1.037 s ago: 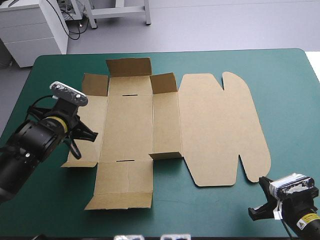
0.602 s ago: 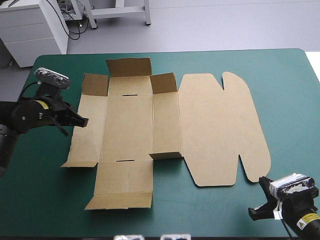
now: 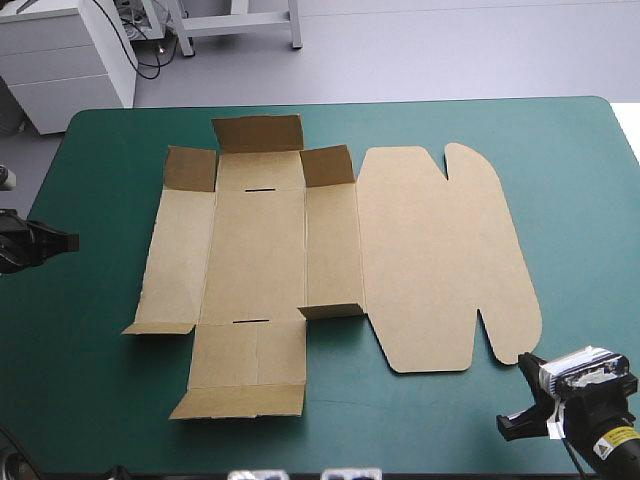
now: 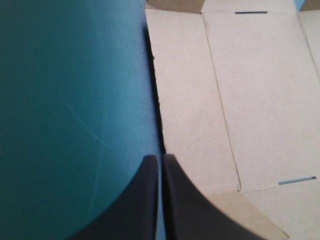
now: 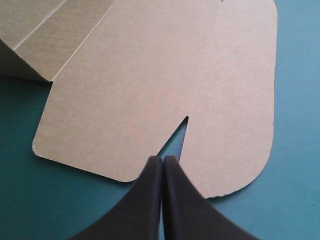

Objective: Fold the box

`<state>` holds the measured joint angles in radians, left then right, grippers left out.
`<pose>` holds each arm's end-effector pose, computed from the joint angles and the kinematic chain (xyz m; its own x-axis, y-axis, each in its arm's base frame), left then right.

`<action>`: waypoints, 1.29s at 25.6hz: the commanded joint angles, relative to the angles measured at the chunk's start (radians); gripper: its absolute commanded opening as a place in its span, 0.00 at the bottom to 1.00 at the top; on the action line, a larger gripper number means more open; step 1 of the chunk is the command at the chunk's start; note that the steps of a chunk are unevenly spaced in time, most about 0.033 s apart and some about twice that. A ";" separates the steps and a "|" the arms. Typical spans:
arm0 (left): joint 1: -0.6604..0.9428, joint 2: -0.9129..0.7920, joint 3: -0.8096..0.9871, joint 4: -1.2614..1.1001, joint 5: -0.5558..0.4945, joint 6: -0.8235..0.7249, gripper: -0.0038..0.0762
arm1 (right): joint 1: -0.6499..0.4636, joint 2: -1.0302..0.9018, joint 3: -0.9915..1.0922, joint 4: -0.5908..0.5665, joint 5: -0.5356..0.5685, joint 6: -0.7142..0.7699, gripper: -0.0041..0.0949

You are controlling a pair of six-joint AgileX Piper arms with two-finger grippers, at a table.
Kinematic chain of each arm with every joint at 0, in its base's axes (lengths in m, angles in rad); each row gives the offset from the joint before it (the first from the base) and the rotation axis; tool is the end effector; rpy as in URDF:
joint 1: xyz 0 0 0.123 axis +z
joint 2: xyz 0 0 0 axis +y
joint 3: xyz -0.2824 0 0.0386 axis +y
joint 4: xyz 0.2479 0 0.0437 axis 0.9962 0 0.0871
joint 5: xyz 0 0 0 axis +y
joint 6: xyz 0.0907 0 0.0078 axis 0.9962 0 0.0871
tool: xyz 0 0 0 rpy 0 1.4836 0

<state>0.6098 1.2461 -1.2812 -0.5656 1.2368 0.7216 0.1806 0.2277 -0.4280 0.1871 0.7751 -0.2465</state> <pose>0.2158 0.0945 0.3869 -0.7648 -0.0148 -0.6441 0.1003 0.9848 -0.1417 0.0450 0.0203 0.2748 -0.4178 -0.1890 -0.8887 -0.3406 0.9394 -0.0397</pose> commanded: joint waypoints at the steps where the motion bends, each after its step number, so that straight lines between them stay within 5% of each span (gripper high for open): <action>1: 0.004 0.020 -0.023 -0.002 0.048 0.008 0.07 | 0.001 0.019 -0.026 0.000 -0.069 -0.002 0.02; 8: 0.004 0.154 -0.023 0.011 0.042 -0.043 0.13 | 0.001 0.019 -0.026 0.000 -0.069 -0.002 0.02; 11: 0.004 0.202 -0.023 -0.012 0.038 -0.050 0.32 | 0.001 0.019 -0.026 0.000 -0.069 -0.002 0.02; 15: 0.004 0.283 -0.023 -0.065 0.032 -0.072 0.75 | 0.001 0.019 -0.026 0.000 -0.069 -0.002 0.02; 17: 0.004 0.312 -0.023 -0.070 0.032 -0.080 0.83 | 0.001 0.019 -0.026 0.000 -0.069 -0.002 0.02; 33: -0.080 0.554 -0.023 -0.124 0.058 -0.049 0.85 | 0.001 0.019 -0.026 0.000 -0.069 -0.002 0.02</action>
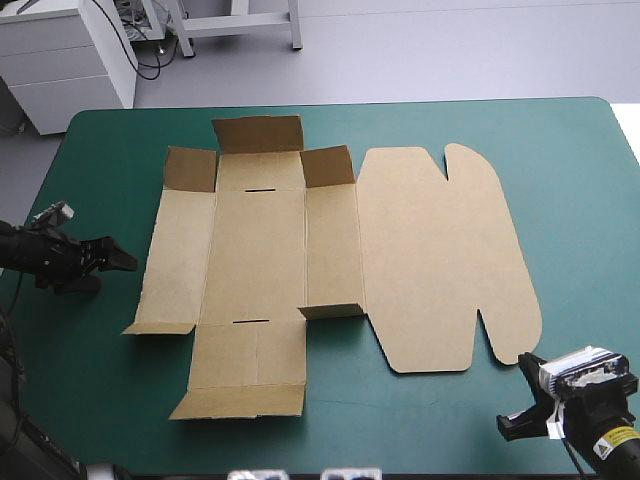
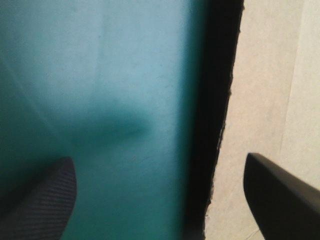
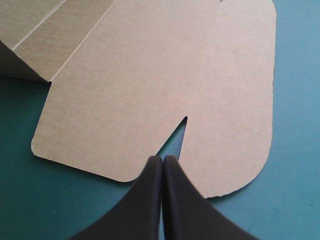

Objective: Fold the box

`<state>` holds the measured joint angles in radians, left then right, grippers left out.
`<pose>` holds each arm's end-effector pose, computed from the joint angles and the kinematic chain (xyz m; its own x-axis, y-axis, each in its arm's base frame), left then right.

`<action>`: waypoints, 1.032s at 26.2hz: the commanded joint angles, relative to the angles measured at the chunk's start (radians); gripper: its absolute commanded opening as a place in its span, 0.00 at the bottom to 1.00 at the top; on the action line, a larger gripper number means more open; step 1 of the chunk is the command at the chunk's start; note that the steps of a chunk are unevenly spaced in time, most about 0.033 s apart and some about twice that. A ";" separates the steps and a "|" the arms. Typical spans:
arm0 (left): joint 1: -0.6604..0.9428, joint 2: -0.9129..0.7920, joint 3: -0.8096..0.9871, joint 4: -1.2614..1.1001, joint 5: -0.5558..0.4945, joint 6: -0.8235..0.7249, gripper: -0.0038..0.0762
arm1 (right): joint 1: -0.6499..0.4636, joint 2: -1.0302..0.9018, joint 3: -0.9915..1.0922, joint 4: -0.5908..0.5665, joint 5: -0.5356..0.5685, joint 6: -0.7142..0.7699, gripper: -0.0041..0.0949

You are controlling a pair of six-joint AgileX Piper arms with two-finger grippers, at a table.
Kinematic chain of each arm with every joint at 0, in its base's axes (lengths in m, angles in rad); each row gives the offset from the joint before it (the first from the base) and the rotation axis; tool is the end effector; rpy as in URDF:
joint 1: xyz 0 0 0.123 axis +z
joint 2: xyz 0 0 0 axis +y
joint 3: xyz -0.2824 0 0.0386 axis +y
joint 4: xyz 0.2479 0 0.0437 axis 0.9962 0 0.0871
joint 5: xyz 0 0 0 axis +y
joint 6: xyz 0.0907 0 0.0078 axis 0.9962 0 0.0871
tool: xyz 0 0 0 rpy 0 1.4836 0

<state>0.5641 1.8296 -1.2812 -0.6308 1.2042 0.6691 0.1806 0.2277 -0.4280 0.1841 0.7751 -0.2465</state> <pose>0.3162 0.1407 0.2182 -0.9563 -0.2085 -0.2051 -0.0770 0.8560 -0.5112 0.0450 0.0201 0.2748 -0.4175 -0.1912 -0.8884 -0.3398 0.9395 -0.0425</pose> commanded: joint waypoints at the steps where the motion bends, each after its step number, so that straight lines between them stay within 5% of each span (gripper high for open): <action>1: -0.069 -0.013 -0.023 -0.051 0.091 0.003 0.85 | 0.001 0.019 -0.026 0.003 -0.067 -0.002 0.02; 10: -0.242 0.029 0.029 -0.062 0.091 -0.027 0.85 | 0.001 0.019 -0.026 0.003 -0.067 -0.002 0.02; 27: -0.301 0.027 0.141 -0.193 0.091 0.023 0.82 | 0.001 0.019 -0.026 0.003 -0.067 -0.002 0.02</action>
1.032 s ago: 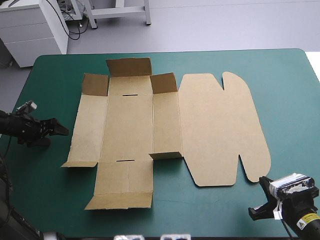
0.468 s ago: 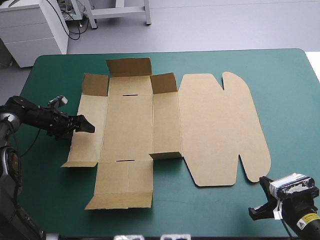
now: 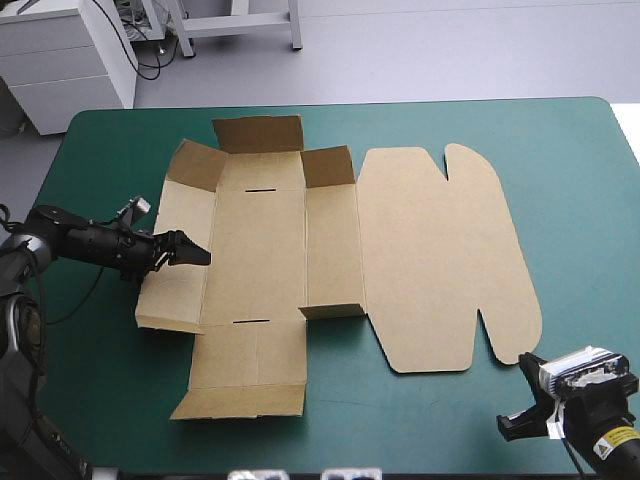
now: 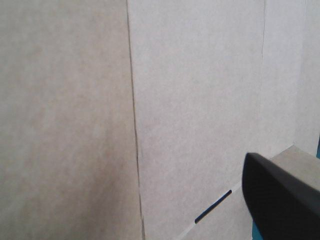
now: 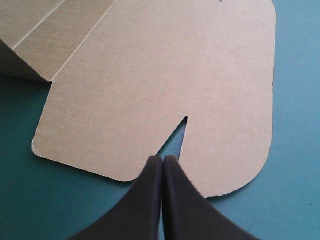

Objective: Fold the box

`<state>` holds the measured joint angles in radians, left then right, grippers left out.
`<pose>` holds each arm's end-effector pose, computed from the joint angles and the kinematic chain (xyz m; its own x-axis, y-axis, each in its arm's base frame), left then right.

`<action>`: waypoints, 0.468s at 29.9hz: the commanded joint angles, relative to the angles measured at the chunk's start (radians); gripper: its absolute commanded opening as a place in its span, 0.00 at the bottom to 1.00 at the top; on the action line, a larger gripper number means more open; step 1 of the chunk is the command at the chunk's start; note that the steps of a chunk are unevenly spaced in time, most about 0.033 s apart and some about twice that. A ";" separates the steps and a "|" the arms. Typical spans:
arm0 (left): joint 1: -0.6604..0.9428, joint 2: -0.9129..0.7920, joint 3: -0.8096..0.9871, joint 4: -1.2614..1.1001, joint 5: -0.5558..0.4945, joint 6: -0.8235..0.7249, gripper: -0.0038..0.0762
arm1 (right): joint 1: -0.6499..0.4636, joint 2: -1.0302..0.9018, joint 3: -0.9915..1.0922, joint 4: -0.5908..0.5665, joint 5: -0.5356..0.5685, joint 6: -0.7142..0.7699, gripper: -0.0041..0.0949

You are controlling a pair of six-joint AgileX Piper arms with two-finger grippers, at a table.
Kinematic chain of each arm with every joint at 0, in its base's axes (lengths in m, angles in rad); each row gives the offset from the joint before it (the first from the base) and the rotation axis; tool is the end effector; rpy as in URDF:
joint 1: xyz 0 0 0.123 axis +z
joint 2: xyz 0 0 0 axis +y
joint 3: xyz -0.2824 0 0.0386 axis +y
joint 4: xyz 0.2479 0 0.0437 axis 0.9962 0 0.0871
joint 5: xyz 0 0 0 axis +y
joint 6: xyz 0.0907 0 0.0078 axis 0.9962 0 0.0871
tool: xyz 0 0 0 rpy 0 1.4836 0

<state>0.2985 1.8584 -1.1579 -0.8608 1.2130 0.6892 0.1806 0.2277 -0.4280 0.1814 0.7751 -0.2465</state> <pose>0.3333 0.0349 0.1927 -0.9888 -0.0850 -0.1224 0.0258 0.7110 -0.7027 0.0451 0.0199 0.2747 -0.4172 -0.1931 -0.8881 -0.3390 0.9397 -0.0451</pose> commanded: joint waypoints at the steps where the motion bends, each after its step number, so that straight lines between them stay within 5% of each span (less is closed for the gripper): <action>1: -0.036 -0.001 0.017 0.035 0.082 0.003 0.79 | 0.001 0.019 -0.026 0.006 -0.067 -0.002 0.02; 3: -0.038 -0.001 0.017 0.037 0.082 0.000 0.63 | 0.001 0.019 -0.026 0.006 -0.067 -0.002 0.02; 8: -0.038 -0.001 0.017 0.037 0.075 0.002 0.04 | 0.001 0.019 -0.026 0.006 -0.067 -0.002 0.02; 14: -0.038 -0.001 0.017 0.037 0.080 0.009 0.04 | 0.001 0.019 -0.026 0.006 -0.067 -0.002 0.02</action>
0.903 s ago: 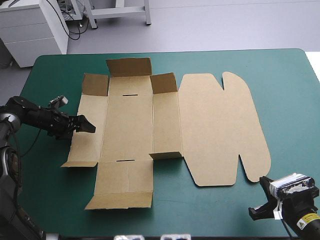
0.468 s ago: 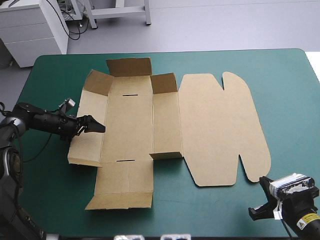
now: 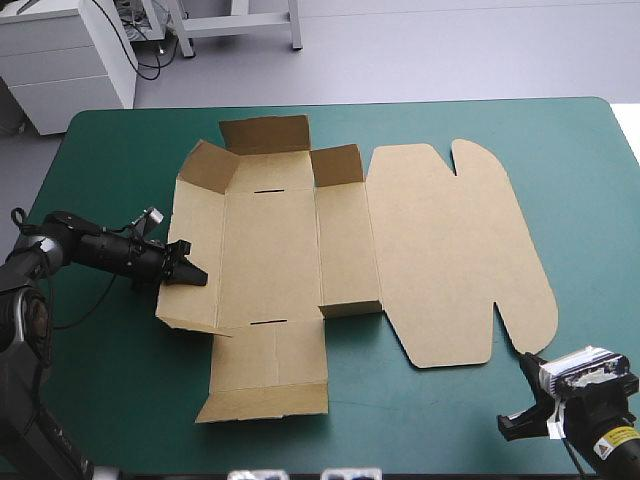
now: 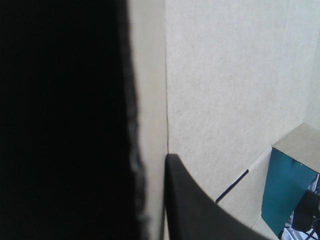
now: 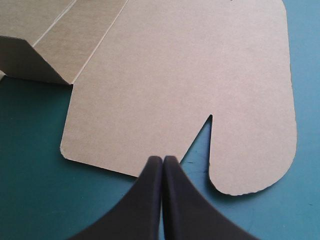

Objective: Fold the box

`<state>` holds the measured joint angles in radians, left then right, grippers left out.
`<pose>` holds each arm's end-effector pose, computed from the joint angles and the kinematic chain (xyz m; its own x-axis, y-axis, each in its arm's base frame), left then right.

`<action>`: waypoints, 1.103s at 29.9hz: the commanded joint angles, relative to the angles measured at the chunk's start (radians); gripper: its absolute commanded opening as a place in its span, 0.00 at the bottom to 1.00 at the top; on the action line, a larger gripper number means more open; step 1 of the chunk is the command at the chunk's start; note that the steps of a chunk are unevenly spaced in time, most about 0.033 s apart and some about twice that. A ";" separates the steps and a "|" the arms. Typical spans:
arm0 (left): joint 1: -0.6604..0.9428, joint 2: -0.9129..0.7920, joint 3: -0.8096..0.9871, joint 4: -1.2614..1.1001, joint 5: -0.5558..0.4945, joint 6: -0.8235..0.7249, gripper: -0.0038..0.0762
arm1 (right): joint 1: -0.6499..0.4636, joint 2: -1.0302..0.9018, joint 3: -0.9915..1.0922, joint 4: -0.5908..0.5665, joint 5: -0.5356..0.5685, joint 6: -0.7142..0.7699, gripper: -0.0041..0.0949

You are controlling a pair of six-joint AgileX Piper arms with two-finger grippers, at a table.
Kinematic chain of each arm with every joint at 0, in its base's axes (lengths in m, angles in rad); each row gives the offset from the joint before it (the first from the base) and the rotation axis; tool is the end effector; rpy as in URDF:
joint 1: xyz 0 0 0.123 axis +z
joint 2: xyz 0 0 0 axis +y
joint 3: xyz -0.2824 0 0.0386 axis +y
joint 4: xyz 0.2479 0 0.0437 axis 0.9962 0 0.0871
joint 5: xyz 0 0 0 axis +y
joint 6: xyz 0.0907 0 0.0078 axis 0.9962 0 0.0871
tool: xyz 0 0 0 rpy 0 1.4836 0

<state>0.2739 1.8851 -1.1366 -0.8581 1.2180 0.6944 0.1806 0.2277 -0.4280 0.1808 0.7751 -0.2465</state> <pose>0.3311 0.0259 0.1796 -0.9956 -0.0538 -0.0763 0.0168 0.7004 -0.7135 0.0451 0.0199 0.2747 -0.4171 -0.1935 -0.8880 -0.3389 0.9397 -0.0456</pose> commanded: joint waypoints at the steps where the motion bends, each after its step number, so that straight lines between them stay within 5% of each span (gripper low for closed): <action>1: -0.013 -0.028 -0.006 0.034 0.067 0.016 0.04 | 0.001 0.019 -0.026 0.006 -0.067 -0.002 0.02; 16: -0.054 -0.105 -0.068 0.079 0.077 0.069 0.04 | 0.001 0.019 -0.026 0.006 -0.067 -0.002 0.02; 33: -0.485 -0.256 -0.729 0.602 0.070 -0.057 0.04 | 0.001 0.019 -0.026 0.006 -0.067 -0.002 0.02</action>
<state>-0.1367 1.6809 -1.7580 -0.3189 1.2426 0.6313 0.1806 0.2277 -0.4280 0.1808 0.7751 -0.2465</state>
